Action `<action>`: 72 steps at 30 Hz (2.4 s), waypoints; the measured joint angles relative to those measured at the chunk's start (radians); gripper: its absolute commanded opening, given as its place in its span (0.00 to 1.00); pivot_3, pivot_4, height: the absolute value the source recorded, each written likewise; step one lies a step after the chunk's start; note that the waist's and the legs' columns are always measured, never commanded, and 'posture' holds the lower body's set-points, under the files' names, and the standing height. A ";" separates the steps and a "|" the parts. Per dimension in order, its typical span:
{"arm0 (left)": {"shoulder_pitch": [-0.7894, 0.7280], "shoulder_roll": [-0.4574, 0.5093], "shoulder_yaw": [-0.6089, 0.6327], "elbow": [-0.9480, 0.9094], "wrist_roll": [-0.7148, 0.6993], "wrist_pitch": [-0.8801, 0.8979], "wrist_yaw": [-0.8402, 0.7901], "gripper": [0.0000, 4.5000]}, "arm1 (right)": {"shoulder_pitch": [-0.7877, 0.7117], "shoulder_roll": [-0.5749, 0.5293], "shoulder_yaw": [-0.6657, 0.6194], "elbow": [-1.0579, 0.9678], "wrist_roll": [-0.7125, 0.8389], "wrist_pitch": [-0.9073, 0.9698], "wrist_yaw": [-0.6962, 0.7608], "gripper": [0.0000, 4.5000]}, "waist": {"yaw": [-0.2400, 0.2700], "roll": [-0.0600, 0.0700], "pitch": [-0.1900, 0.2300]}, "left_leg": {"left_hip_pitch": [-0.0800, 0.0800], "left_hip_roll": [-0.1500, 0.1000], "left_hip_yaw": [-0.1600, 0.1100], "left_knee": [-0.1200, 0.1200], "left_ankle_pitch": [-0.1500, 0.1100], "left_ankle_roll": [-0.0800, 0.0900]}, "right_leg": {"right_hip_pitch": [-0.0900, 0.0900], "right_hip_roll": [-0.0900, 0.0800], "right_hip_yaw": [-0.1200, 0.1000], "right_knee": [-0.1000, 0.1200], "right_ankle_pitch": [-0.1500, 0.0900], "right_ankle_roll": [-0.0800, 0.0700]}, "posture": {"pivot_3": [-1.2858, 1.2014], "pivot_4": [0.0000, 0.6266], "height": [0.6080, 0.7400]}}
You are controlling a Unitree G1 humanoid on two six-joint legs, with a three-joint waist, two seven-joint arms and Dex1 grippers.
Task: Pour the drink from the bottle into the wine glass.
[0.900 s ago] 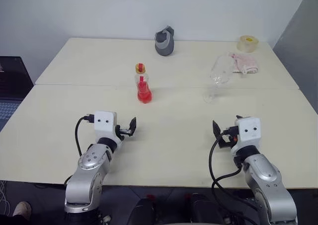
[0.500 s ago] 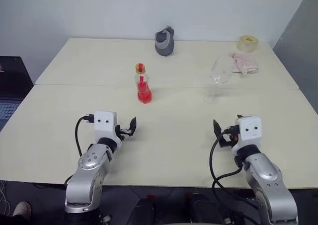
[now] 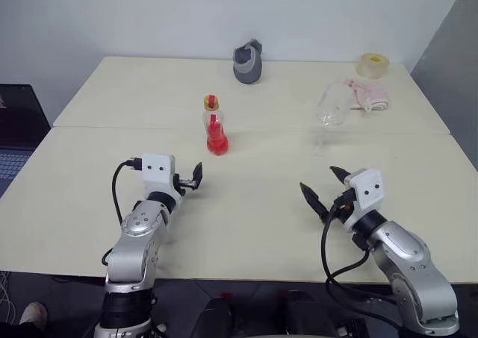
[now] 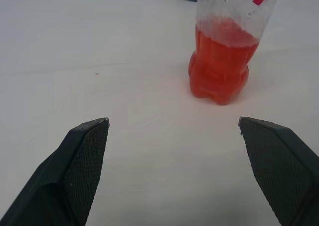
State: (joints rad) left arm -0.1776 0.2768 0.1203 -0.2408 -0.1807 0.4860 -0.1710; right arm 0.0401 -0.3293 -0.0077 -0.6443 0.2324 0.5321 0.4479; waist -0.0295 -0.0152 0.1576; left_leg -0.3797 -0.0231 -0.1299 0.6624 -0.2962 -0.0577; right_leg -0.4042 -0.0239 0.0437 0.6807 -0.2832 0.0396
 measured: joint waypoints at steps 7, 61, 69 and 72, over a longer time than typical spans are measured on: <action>-0.097 -0.003 -0.023 0.142 -0.009 -0.063 -0.061 0.99 | -0.065 -0.085 0.019 0.045 0.116 -0.119 0.217 1.00 | 0.000 0.000 0.000 | 0.000 0.000 0.000 0.001 0.000 0.000 | 0.000 0.000 0.000 0.000 0.000 0.000 | 0.52 0.24 1.00; -0.678 -0.096 -0.013 1.248 0.099 -0.824 -0.086 0.45 | -0.087 -0.142 0.061 0.050 0.144 -0.110 0.160 1.00 | -0.001 -0.001 0.000 | -0.001 -0.002 -0.001 0.002 0.001 -0.001 | 0.000 0.000 -0.001 0.001 0.000 0.000 | 0.52 0.24 1.00; -0.677 -0.078 -0.006 1.250 0.105 -0.825 -0.095 0.31 | -0.112 -0.129 0.062 0.054 0.143 -0.102 0.138 1.00 | -0.004 -0.001 0.000 | -0.001 -0.002 -0.001 0.002 0.001 -0.001 | -0.001 0.000 -0.001 0.001 0.000 0.000 | 0.52 0.24 1.00; -0.669 -0.071 -0.010 1.217 0.104 -0.815 -0.138 0.31 | -0.186 -0.119 0.069 0.084 0.120 -0.042 0.083 1.00 | -0.003 -0.001 0.000 | -0.001 -0.002 -0.001 0.002 0.001 -0.002 | -0.001 0.000 -0.001 0.001 0.000 0.000 | 0.52 0.24 1.00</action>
State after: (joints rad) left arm -0.8470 0.2057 0.1107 0.9762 -0.0769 -0.3290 -0.3088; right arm -0.1458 -0.4482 0.0614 -0.5604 0.3528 0.4905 0.5312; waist -0.0329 -0.0159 0.1577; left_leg -0.3812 -0.0247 -0.1313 0.6646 -0.2951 -0.0593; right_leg -0.4051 -0.0240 0.0422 0.6821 -0.2830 0.0397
